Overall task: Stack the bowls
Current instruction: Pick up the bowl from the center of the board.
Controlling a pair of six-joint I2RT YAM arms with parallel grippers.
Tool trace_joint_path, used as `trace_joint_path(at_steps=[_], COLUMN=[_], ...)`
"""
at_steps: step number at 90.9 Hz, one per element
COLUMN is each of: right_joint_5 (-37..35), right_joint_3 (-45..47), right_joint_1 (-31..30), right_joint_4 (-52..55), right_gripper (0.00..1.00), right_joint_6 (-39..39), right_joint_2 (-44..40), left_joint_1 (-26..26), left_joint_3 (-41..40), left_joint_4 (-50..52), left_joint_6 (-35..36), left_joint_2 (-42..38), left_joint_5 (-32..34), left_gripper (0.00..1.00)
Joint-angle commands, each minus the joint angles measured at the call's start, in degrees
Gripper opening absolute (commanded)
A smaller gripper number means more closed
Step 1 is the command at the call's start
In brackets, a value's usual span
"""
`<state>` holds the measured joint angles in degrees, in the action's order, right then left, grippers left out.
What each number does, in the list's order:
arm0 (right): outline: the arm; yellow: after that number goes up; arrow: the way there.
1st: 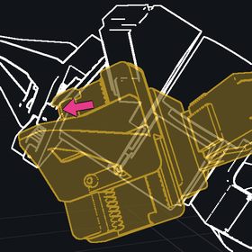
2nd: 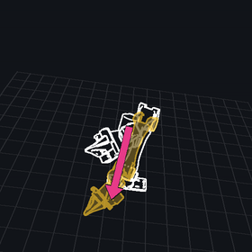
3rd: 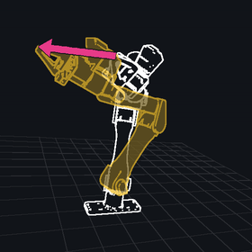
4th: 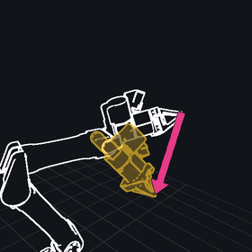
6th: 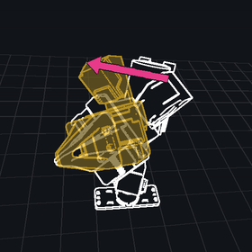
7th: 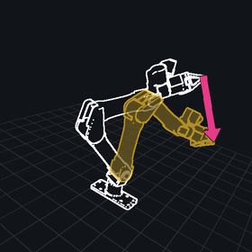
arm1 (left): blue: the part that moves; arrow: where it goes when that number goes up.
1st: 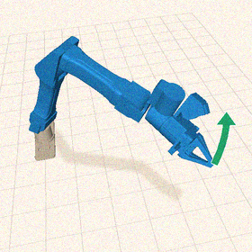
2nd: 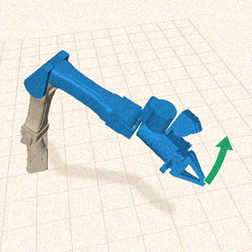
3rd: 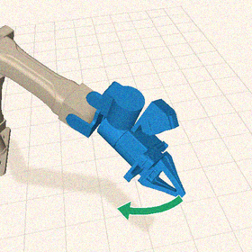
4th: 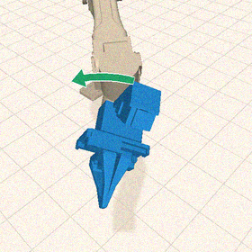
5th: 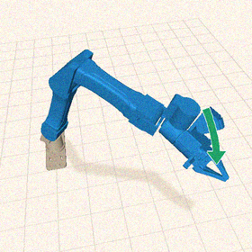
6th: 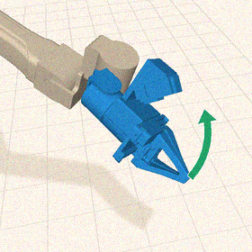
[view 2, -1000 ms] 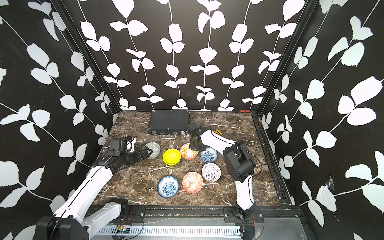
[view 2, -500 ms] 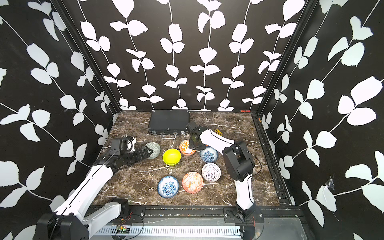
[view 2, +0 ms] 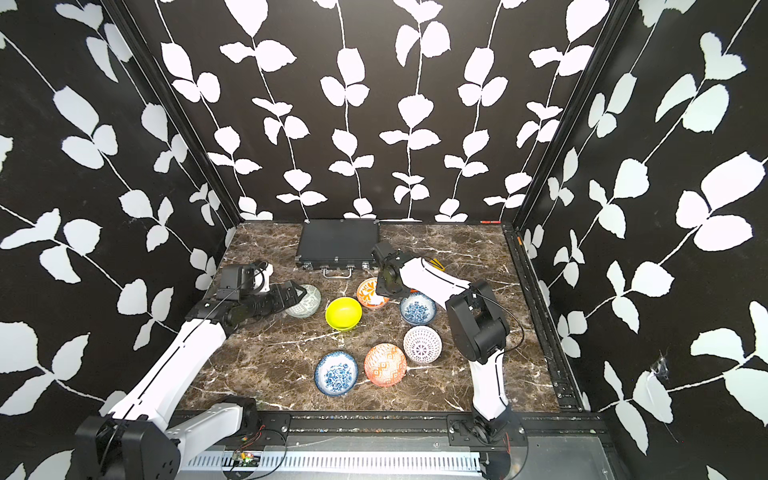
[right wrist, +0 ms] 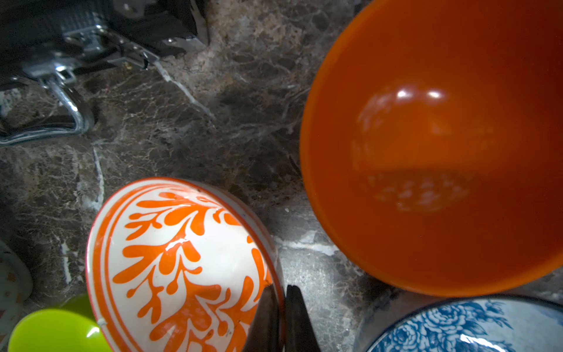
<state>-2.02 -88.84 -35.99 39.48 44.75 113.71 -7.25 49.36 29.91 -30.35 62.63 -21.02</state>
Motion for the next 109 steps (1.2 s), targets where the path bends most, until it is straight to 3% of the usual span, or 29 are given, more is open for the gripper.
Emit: trace_joint_path(at_steps=[1,36,84,109], right_joint_5=[-0.8,-1.2,2.0,1.6], right_joint_3=[-1.4,-2.8,-1.2,-1.2], right_joint_1=[0.6,0.6,0.7,0.3], right_joint_4=[0.4,1.0,-3.8,-4.0], right_gripper=[0.00,0.00,0.00,0.00], right_joint_6=[-0.3,-1.2,0.1,-1.2], right_joint_2=[-2.6,-7.3,-12.5,-13.1], left_joint_1=[-0.5,-9.6,-17.6,-22.1], left_joint_3=[3.8,11.5,22.4,31.8], left_joint_4=[-1.0,-2.3,-5.1,4.8], left_joint_6=[0.9,0.2,-2.3,-1.0], left_joint_2=[1.5,9.5,23.6,30.6], left_joint_5=[-1.7,1.4,0.5,7.7], left_gripper=[0.97,0.94,0.89,0.72])
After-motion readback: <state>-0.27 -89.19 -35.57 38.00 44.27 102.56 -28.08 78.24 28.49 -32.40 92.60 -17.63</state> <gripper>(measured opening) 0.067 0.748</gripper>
